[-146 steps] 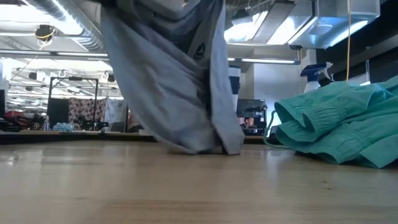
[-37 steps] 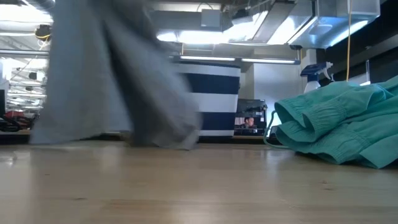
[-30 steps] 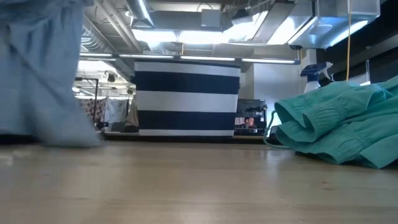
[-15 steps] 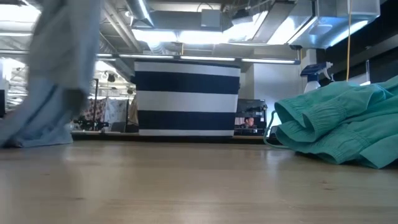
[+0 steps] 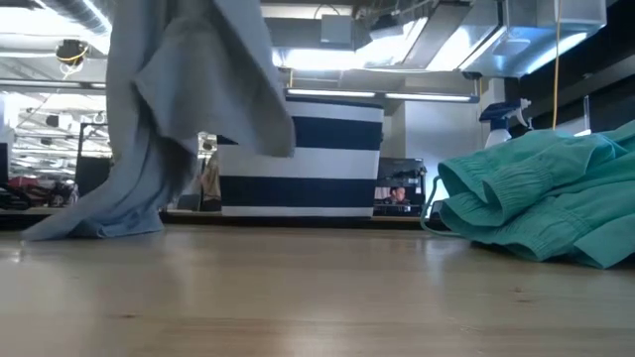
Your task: Fold Laundry from Bin
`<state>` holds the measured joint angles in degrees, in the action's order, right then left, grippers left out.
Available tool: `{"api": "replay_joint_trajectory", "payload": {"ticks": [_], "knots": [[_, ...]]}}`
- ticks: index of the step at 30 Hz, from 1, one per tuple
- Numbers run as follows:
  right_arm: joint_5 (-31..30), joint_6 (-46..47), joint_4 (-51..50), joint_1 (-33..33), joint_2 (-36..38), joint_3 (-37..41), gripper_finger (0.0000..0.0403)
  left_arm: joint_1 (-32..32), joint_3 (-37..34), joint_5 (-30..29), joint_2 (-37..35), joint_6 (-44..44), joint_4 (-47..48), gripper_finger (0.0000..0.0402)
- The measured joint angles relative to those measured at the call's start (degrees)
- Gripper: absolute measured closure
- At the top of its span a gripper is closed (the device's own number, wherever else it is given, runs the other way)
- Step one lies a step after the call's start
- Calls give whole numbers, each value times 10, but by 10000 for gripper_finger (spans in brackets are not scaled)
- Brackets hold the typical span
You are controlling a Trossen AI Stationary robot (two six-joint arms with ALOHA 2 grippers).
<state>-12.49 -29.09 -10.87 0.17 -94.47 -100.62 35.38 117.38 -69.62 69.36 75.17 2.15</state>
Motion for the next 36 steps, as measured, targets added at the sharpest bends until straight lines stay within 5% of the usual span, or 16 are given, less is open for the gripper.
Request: {"api": "replay_joint_trajectory", "payload": {"ticks": [8, 12, 19, 31, 36], "knots": [[-60, -15, 391, 49, 17, 232, 403, 0, 0, 2, 0, -31, 34, 401], [-99, -63, 540, 68, -21, 273, 403, -14, 0, 24, 5, -50, 34, 401], [-67, -72, 546, 69, -99, 224, 372, -55, 0, 48, 22, -62, 54, 401], [-101, -66, 523, 64, -176, 127, 146, -81, 0, 49, 34, -74, 78, 401], [-132, -57, 509, 41, -192, 95, 107, -81, 0, 57, 35, -92, 96, 401]]}}
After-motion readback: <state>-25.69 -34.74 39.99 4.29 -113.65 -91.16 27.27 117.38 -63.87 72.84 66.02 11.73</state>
